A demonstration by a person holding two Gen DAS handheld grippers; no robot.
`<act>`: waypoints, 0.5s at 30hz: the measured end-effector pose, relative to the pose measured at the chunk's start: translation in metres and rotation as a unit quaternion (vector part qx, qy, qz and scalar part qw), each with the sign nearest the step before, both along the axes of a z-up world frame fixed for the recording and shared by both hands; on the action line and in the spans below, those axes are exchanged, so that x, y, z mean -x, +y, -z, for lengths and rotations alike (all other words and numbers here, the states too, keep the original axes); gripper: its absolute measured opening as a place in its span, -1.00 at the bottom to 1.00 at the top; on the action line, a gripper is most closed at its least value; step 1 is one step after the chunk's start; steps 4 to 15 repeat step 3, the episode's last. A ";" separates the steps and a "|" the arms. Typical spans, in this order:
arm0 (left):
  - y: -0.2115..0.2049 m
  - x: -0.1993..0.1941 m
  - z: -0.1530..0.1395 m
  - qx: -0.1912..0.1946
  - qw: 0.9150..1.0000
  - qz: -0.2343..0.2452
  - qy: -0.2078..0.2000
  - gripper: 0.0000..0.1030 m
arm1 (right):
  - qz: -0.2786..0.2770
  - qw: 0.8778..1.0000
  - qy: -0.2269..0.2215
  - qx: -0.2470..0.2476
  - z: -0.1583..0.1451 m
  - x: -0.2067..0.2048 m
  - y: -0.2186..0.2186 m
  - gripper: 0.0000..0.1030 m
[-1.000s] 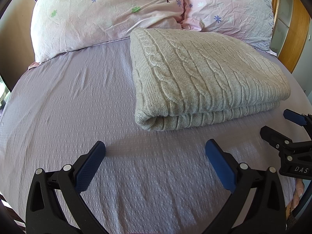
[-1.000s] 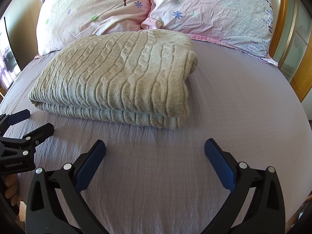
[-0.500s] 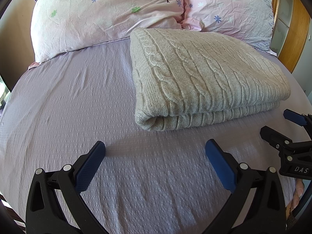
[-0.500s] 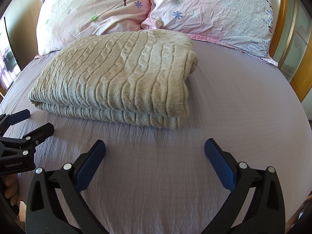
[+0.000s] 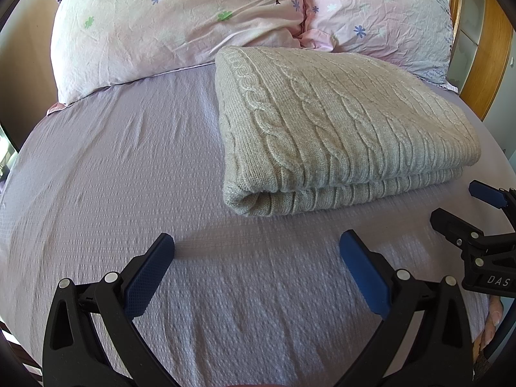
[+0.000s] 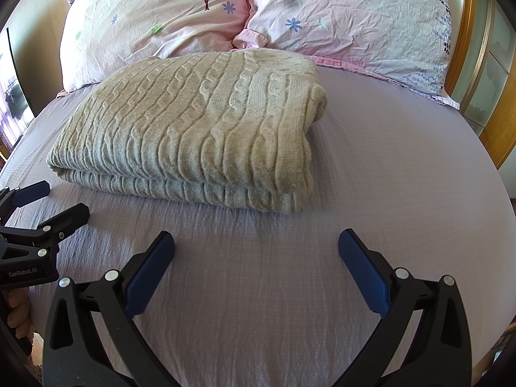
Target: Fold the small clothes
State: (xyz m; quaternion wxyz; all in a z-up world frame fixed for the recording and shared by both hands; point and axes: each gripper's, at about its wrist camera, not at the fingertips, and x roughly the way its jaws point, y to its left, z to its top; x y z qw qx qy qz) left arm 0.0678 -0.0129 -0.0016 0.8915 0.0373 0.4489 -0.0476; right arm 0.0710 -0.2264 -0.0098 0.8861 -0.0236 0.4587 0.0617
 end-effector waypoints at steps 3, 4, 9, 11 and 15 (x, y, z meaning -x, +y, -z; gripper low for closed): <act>0.000 0.000 0.000 0.000 1.000 0.000 0.000 0.97 | 0.000 1.000 0.000 0.000 0.000 0.000 0.000 0.97; 0.000 0.000 0.000 0.000 1.000 0.000 0.000 0.97 | 0.000 1.000 0.000 0.000 0.000 0.000 0.000 0.97; 0.000 0.000 0.000 0.000 1.000 0.000 0.000 0.97 | 0.000 1.000 0.000 0.000 0.000 0.000 0.000 0.97; 0.000 0.000 0.000 0.000 1.000 0.000 0.000 0.97 | 0.000 1.000 0.000 0.000 0.000 0.000 0.000 0.97; 0.000 0.000 0.000 0.000 1.000 0.000 0.000 0.97 | 0.000 1.000 0.000 0.000 0.000 0.000 0.000 0.97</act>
